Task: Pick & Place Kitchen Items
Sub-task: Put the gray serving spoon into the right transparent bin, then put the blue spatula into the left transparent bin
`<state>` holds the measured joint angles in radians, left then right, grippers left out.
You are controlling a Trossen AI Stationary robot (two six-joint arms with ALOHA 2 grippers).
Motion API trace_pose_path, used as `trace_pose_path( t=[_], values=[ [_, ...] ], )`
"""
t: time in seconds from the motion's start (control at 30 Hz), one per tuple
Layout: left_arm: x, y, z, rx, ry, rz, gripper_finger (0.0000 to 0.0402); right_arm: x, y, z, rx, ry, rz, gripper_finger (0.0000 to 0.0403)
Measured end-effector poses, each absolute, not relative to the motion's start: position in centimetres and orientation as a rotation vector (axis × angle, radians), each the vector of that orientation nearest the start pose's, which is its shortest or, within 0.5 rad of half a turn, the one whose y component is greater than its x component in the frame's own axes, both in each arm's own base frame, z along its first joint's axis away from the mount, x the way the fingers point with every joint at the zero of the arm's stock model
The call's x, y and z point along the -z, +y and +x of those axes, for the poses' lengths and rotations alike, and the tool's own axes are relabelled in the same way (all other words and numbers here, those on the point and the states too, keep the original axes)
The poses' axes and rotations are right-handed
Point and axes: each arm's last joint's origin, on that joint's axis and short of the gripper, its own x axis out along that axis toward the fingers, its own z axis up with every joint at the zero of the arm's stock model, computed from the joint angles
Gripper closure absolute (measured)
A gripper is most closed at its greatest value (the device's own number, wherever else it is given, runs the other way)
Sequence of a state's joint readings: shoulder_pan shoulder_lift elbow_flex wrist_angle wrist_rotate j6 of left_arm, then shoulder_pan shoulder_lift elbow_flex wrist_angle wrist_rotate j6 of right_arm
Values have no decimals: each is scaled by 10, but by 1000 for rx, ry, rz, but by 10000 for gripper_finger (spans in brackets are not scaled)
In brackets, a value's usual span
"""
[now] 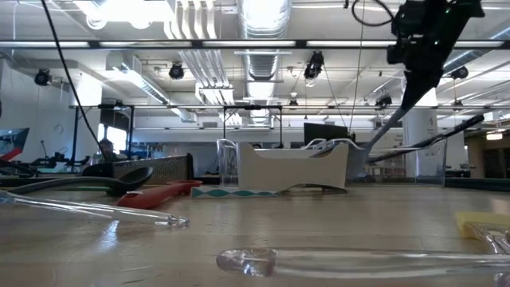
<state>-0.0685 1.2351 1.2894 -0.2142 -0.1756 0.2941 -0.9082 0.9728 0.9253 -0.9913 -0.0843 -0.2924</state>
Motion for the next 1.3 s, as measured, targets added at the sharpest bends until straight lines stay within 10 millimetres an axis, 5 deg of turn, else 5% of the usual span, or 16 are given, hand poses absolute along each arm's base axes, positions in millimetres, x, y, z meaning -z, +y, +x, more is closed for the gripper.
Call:
trace_pose_path(
  t=[0.23,0.53,0.93,1.3],
  values=[
    [-417,-11,240,-100,63,293,170,-265,-157,110,603,1129,359,354],
    [-420,-11,229,-104,40,252,170,-246,-176,111,638,1226,419,354],
    [-419,-11,230,-104,41,231,170,-248,-178,111,690,1212,417,295],
    [-419,-11,230,-104,41,231,170,-265,-167,104,714,1118,373,316]
  ],
)
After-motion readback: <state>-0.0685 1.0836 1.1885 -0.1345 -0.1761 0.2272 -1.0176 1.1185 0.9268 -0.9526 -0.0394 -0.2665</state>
